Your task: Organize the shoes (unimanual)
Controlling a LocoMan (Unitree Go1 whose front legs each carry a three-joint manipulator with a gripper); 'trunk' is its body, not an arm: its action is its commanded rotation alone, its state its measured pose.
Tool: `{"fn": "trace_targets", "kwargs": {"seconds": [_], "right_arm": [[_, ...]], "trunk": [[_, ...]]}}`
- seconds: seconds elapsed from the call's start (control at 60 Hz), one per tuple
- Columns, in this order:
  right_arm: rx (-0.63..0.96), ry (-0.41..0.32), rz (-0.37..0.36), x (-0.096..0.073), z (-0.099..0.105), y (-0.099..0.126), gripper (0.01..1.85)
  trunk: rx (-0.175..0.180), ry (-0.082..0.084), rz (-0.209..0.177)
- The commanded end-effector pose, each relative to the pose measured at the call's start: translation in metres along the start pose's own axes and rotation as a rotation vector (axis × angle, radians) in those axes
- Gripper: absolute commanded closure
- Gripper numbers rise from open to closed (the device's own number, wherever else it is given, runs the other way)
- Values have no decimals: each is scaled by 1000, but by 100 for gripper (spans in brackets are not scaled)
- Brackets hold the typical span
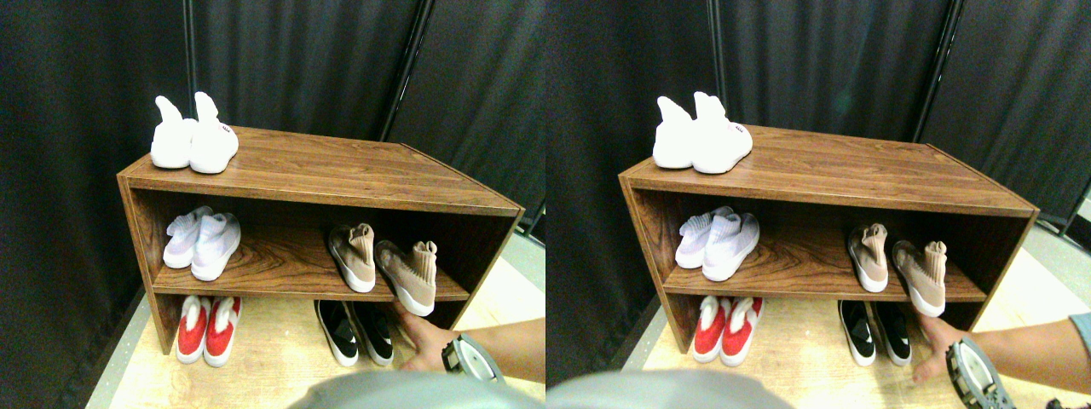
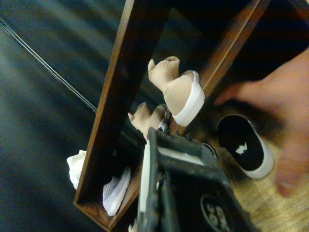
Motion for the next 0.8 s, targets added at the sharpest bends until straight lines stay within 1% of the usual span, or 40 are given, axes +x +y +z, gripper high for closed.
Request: {"fn": "trace_targets", "kwargs": {"seconds": [0.017,0.117,0.183,0.217,0.25,0.267,0.283,0.3,0.35,0.367,0.383,0.4,0.417,0.433,0.467,0.533,0.617,0.683,0.717,0.767,0.8], "right_arm": [[-54,-8,66,0,-1,12,180],[-17,-21,54,-1,0,13,180],[-28,8,67,-2,1,14,180],[3,-17,43,-2,2,15,180],[19,-11,35,-3,2,16,180],[24,-4,28,-4,2,16,168],[24,-4,28,-4,2,16,168],[26,-1,23,-5,3,17,159],[31,-40,-3,-7,4,18,116],[30,-44,-5,-8,4,18,111],[30,-44,-5,-8,4,18,111],[29,-56,-8,-8,4,18,93],[29,-56,-8,-8,4,18,93],[35,-60,-4,-8,4,18,87],[35,-59,-4,-8,4,18,85],[31,-58,-12,-2,7,16,67],[-2,-81,-23,4,8,13,58],[3,-76,-19,9,10,10,58],[-3,-84,-21,12,10,9,58],[-11,-94,-31,17,11,7,60],[-15,-95,-40,20,12,7,58]], "trunk": [[-11,8,1],[-6,7,-4],[-4,7,-5],[-2,8,-7],[-2,8,-7],[-1,6,-8],[-1,6,-8],[0,6,-9],[0,6,-9],[2,4,-11],[2,4,-11],[2,4,-11],[3,6,-12],[3,6,-12],[4,5,-13],[5,5,-14],[6,5,-15],[7,6,-14],[8,7,-14],[8,7,-13],[7,6,-12]]}}
